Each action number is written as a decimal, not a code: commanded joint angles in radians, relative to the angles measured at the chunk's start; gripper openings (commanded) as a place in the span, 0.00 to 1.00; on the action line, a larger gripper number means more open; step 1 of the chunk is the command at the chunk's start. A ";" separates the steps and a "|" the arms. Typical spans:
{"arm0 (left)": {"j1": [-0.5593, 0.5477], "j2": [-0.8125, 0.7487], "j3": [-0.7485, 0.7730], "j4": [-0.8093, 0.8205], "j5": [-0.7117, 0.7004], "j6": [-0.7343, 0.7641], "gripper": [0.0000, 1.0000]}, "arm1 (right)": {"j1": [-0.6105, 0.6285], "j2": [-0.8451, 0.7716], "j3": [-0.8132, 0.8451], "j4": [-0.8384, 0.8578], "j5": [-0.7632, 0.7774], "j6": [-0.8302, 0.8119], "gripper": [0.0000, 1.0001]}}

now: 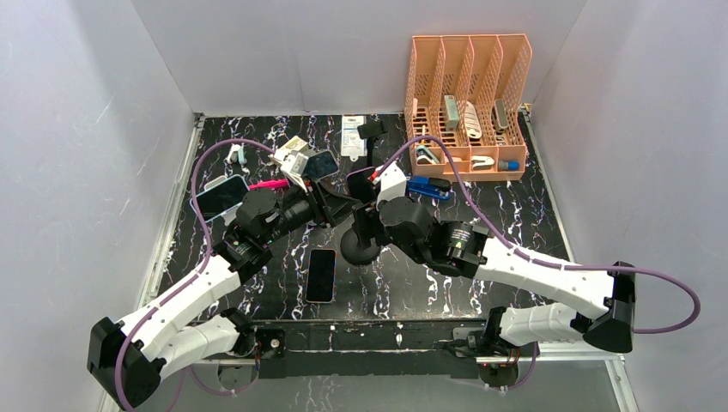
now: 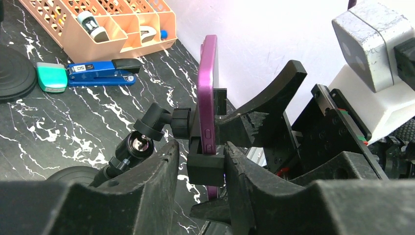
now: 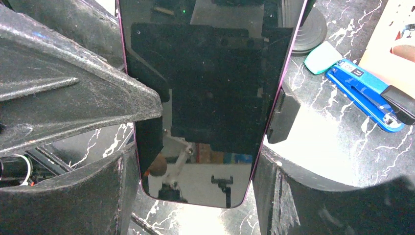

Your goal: Remove the phone from the phone stand

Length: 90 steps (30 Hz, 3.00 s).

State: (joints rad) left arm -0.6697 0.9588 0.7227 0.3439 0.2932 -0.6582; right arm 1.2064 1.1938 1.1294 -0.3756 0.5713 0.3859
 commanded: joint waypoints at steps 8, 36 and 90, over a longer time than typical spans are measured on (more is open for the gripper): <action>0.002 0.000 -0.006 0.094 0.035 -0.027 0.00 | 0.005 -0.058 0.008 0.030 -0.008 -0.025 0.57; 0.001 -0.010 -0.039 0.103 0.021 -0.072 0.02 | 0.005 -0.003 -0.002 0.140 0.131 -0.024 0.64; 0.023 -0.014 -0.072 0.132 0.131 -0.067 0.00 | -0.013 -0.089 -0.060 0.088 0.101 0.010 0.22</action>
State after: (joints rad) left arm -0.6563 0.9718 0.6739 0.4553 0.4290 -0.7280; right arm 1.2083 1.1488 1.0641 -0.3252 0.6315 0.3676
